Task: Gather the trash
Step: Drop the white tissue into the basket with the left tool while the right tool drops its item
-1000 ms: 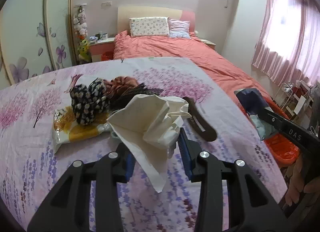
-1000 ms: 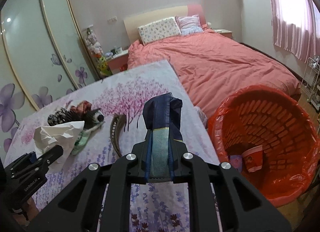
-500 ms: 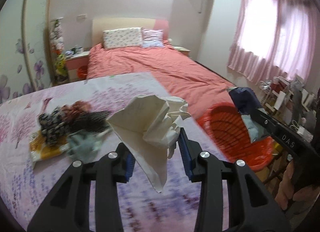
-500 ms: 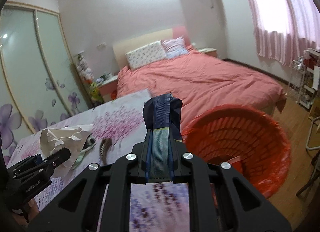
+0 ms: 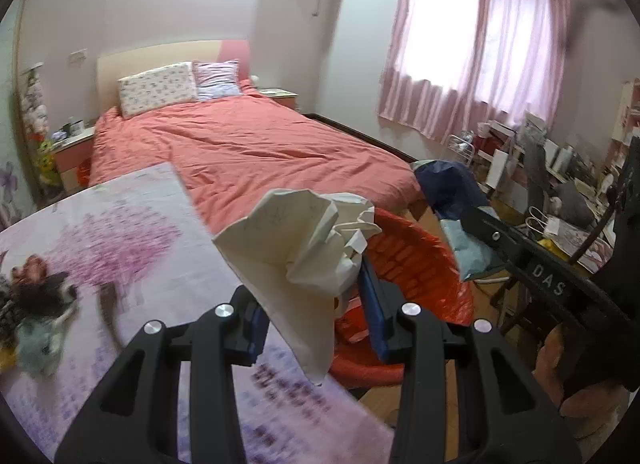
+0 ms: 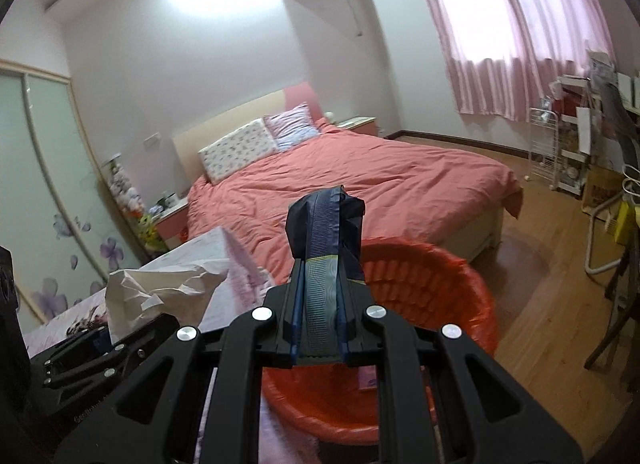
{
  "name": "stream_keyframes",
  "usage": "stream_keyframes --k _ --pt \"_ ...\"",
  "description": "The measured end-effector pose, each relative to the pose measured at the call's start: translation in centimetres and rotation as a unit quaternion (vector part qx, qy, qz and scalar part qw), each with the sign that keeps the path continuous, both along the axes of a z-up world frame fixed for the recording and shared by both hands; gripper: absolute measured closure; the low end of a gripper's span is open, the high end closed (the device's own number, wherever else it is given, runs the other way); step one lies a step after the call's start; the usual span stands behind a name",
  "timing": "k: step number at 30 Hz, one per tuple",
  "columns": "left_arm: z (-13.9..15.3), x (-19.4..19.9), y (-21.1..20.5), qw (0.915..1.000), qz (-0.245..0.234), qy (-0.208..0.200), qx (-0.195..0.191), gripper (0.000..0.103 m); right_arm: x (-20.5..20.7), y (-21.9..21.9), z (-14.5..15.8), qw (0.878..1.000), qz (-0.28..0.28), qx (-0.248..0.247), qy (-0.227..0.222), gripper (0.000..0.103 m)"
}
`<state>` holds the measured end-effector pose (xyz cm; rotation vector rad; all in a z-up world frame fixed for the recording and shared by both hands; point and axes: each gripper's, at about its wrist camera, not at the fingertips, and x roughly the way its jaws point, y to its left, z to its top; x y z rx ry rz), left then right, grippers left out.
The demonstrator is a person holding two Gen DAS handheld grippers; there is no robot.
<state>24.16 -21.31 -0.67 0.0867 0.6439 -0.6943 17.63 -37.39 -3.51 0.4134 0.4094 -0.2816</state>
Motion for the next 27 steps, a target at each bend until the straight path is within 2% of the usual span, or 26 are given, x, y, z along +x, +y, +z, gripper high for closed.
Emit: stream_keyframes --k 5,8,10,11,12,15,20,27 --pt "-1.5 1.1 -3.6 0.9998 -0.019 0.009 0.007 0.059 1.1 -2.1 -1.5 0.999 -0.011 0.032 0.004 0.089" --pt "-2.8 1.9 -4.9 0.9995 -0.016 0.018 0.02 0.046 1.6 -2.9 -2.5 0.999 -0.01 0.048 0.013 0.087" --pt "-3.6 2.3 -5.3 0.9992 -0.011 0.022 0.03 0.041 2.0 -3.2 -3.2 0.998 -0.009 0.058 0.022 0.08" --pt "-3.9 2.5 -5.2 0.9991 -0.007 0.023 0.034 0.039 1.9 -3.4 -3.5 0.998 -0.009 0.06 0.026 0.073" --pt "-4.2 2.7 -5.1 0.999 -0.003 0.023 0.039 0.038 1.7 -3.5 -3.6 0.998 -0.009 0.059 0.028 0.067" --pt "-4.7 3.1 -4.2 0.9985 0.015 0.022 0.048 0.031 1.3 -2.8 -3.9 0.998 -0.012 0.052 0.036 0.055" --pt "-4.9 3.4 -1.8 0.9962 0.058 0.018 0.062 0.018 1.1 -2.7 -3.5 0.998 -0.018 0.046 0.048 0.052" --pt "-4.6 3.4 2.5 0.9915 0.106 0.004 0.075 0.017 1.6 -0.3 -2.3 0.998 -0.006 0.008 0.058 0.047"
